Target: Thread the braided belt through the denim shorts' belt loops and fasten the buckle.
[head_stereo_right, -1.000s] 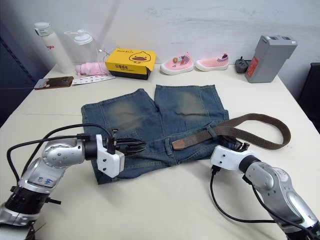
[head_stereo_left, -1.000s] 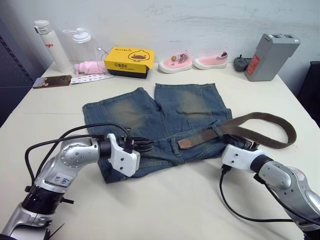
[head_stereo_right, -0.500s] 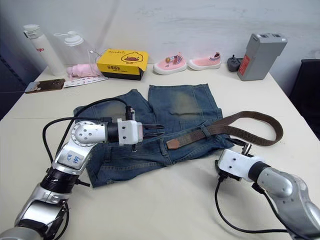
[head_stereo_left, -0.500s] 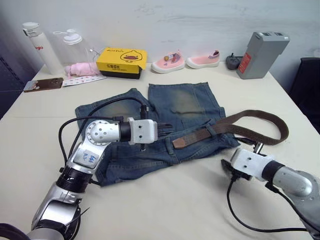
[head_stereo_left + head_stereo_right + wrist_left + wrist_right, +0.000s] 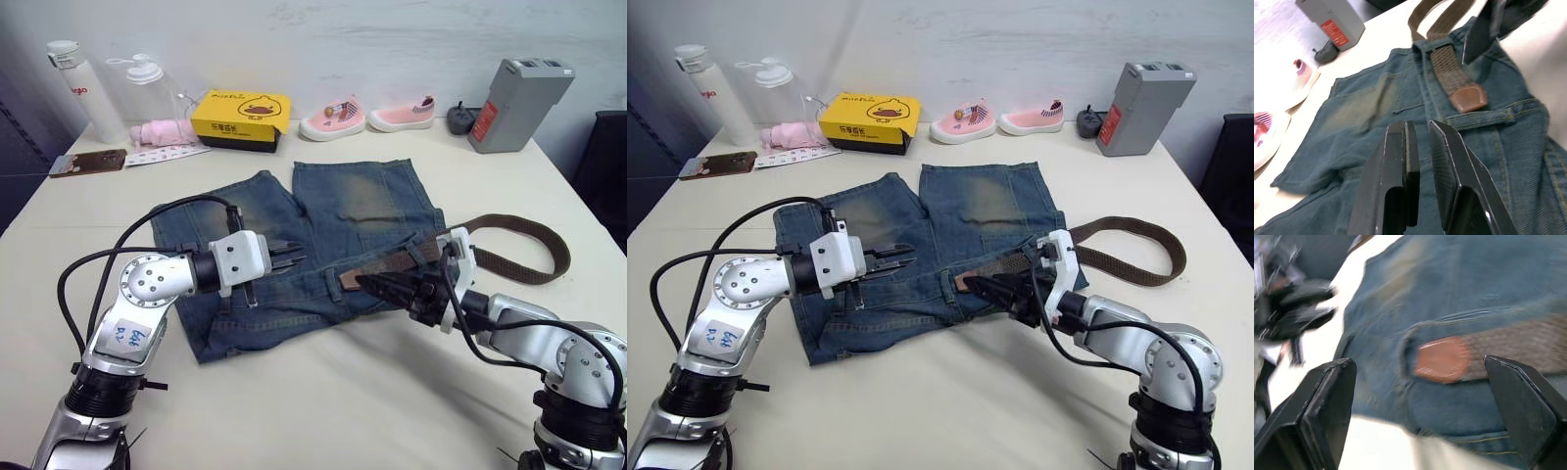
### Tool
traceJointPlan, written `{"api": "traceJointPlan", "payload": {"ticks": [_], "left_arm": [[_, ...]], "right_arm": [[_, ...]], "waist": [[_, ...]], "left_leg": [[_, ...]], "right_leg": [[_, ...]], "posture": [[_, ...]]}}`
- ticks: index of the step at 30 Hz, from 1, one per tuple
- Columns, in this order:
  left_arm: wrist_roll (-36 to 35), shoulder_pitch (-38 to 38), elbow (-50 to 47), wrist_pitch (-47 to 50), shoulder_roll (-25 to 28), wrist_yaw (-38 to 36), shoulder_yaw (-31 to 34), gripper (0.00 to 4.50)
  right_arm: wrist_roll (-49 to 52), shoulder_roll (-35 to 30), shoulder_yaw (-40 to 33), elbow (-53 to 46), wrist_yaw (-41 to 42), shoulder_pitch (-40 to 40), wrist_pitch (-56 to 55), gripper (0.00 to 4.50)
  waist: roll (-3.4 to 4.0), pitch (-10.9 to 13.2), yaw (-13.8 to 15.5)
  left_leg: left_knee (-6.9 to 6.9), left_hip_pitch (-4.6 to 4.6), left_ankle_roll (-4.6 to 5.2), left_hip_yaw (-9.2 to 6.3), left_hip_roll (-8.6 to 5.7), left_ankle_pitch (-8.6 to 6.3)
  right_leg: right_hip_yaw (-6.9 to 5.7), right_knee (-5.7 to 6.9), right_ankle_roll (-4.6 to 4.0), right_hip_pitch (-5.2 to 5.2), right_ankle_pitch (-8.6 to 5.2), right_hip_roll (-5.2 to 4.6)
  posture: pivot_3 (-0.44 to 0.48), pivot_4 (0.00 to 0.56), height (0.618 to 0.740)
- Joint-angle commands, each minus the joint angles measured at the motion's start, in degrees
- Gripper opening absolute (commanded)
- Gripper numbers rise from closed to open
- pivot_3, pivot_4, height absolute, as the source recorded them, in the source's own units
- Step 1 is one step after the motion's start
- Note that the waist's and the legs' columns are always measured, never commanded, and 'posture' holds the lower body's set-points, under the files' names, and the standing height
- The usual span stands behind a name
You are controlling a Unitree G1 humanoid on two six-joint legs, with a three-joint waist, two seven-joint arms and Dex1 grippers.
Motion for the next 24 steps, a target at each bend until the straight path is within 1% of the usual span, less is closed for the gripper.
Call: {"api": "traceJointPlan", "payload": {"ticks": [1,3,4,8,11,14,17,21,24], "left_arm": [[-0.41,0.72,-3.63,0.86,0.23,1.36,1.07,0.76],[-0.38,1.08,-4.31,1.31,0.27,1.70,1.15,0.76],[-0.37,1.17,-4.46,1.46,0.28,1.79,1.18,0.76],[-0.28,1.14,-4.79,1.97,0.15,2.28,1.17,0.76],[-0.21,0.91,-4.87,2.01,0.11,2.49,0.88,0.76],[-0.23,0.73,-4.74,2.05,0.04,2.59,0.82,0.76],[-0.14,0.55,-4.62,2.05,-0.11,2.69,0.62,0.76],[-0.18,0.61,-4.69,2.05,-0.04,2.71,0.69,0.76],[-0.34,0.64,-4.73,2.30,0.10,2.72,1.05,0.76]], "right_arm": [[14.66,-2.93,3.99,1.10,-13.65,1.46,-8.67,4.47],[18.81,-4.49,5.46,1.39,-18.50,2.02,-12.91,4.47],[19.35,-5.41,5.92,1.65,-19.95,2.19,-13.93,4.47],[20.25,-8.35,7.63,2.23,-23.35,2.48,-18.26,4.47],[18.74,-8.19,8.07,2.72,-24.81,1.83,-21.77,4.47],[17.85,-7.47,9.60,2.55,-25.58,0.92,-23.94,4.47],[13.64,-2.20,11.90,3.67,-25.85,0.02,-27.80,4.47],[11.54,1.83,12.76,3.74,-26.56,0.55,-30.62,4.47],[10.45,5.27,13.12,3.11,-27.09,1.62,-33.06,4.47]], "waist": [[0.02,0.00,-0.26],[0.07,-0.01,-0.42],[0.06,-0.01,-0.51],[0.11,0.01,-0.63],[0.14,0.03,-0.77],[0.19,0.02,-1.01],[0.19,0.02,-1.23],[0.21,0.01,-1.49],[0.29,0.00,-1.51]], "left_leg": [[0.06,0.00,0.08,0.05,-0.03,-0.04],[0.06,0.02,0.16,0.22,-0.04,-0.08],[0.06,0.02,0.19,0.27,-0.04,-0.09],[0.05,0.08,0.48,0.27,-0.02,-0.17],[0.04,0.10,0.48,0.25,0.08,-0.16],[0.03,0.11,0.47,0.22,0.12,-0.16],[0.00,0.12,0.47,0.20,0.11,-0.16],[-0.01,0.14,0.46,0.11,0.12,-0.15],[-0.03,0.16,0.45,0.03,0.08,-0.14]], "right_leg": [[0.18,0.01,-0.02,0.01,-0.01,0.03],[0.26,-0.04,-0.04,0.00,-0.02,0.04],[0.27,-0.07,-0.04,0.01,-0.02,0.04],[0.22,-0.17,-0.03,0.05,-0.02,0.40],[0.25,-0.24,-0.03,0.03,-0.02,0.71],[0.26,-0.21,-0.03,0.01,-0.02,0.80],[0.26,-0.17,-0.03,0.02,-0.02,0.83],[0.25,-0.18,-0.03,0.03,-0.02,0.90],[0.27,0.07,-0.03,0.01,-0.02,0.93]], "posture": [[0.000,0.150,0.618],[0.000,0.150,0.618],[0.000,0.150,0.618],[0.000,0.150,0.618],[0.000,0.150,0.618],[0.000,0.150,0.618],[0.000,0.150,0.618],[0.000,0.150,0.618],[0.000,0.150,0.618]]}}
